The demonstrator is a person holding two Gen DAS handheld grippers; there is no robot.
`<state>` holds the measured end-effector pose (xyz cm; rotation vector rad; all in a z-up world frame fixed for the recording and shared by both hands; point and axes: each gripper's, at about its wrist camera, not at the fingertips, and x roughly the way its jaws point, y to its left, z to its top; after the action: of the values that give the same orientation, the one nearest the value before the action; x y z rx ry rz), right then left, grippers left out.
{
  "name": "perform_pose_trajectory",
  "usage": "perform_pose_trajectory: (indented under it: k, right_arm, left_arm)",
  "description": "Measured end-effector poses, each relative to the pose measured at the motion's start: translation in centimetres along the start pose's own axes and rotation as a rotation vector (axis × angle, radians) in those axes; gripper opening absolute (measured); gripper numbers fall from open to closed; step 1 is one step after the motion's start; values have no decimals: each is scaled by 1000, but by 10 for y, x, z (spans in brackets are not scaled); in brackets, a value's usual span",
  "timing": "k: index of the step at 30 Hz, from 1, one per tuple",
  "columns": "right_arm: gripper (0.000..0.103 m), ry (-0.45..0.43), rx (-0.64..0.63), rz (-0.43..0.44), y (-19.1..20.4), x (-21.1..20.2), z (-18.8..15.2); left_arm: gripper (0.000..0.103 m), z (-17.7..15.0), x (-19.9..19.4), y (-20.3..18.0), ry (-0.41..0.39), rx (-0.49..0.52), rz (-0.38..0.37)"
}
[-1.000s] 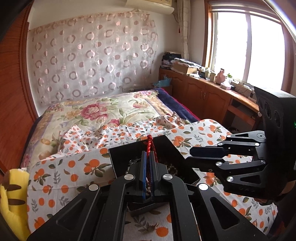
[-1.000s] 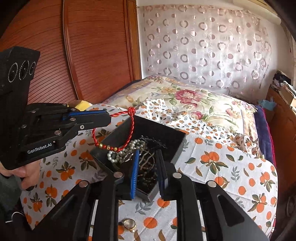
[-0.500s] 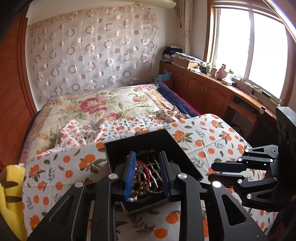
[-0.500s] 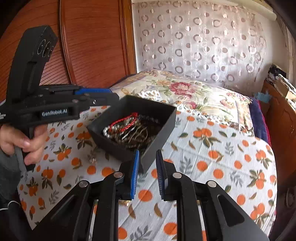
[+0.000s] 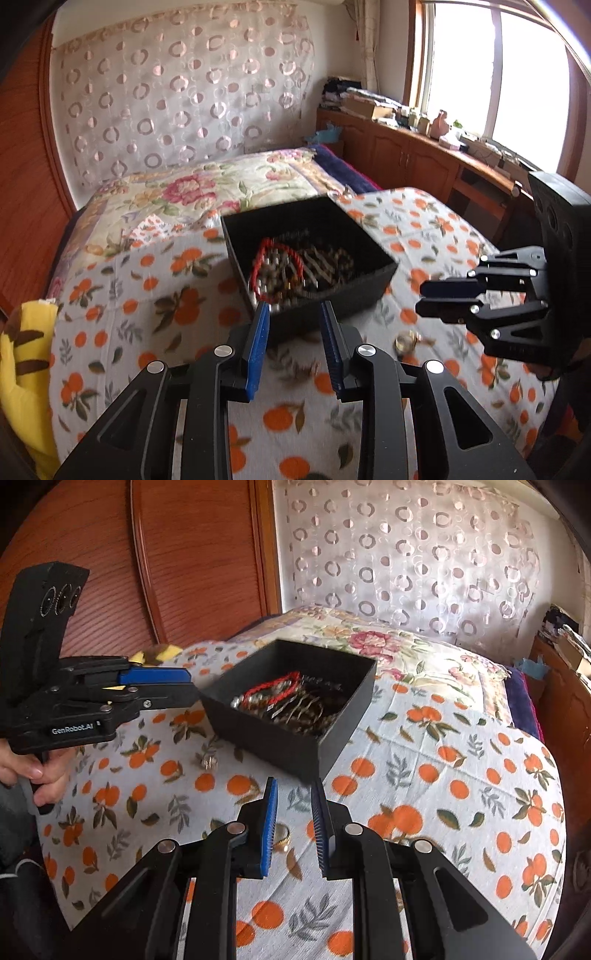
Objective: Organize jewelry
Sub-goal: 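Grasp the gold ring with the right gripper while left grasps the small earring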
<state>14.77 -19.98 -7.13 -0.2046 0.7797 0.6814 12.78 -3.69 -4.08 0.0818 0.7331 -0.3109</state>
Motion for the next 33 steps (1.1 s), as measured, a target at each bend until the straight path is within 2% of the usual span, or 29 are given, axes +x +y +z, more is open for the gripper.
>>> perform_pose_trajectory:
  k: [3, 9, 13, 15, 17, 25, 28, 29, 33]
  right_arm:
    - [29, 25, -9, 0, 4, 5, -7]
    - [30, 57, -16, 11, 8, 13, -17]
    - [31, 65, -27, 25, 11, 15, -18]
    - [39, 66, -41, 27, 15, 15, -18]
    - [40, 74, -60, 25, 18, 18, -18]
    - [39, 103, -93, -17, 19, 26, -21]
    - [30, 101, -89, -27, 16, 25, -20]
    - [23, 101, -87, -30, 14, 25, -20]
    - [22, 99, -85, -26, 12, 24, -21]
  left_arm:
    - [27, -11, 6, 0, 42, 10, 4]
    - [27, -25, 18, 2, 100, 9, -4]
    - [33, -29, 20, -1, 107, 6, -14]
    - [33, -29, 20, -2, 108, 6, -20]
    - [33, -29, 21, -5, 110, 8, -27]
    - [33, -28, 31, -11, 128, 21, -39]
    - [33, -28, 35, -12, 135, 23, -44]
    - [33, -28, 36, -13, 138, 26, -44]
    - [33, -25, 39, -16, 140, 35, -40]
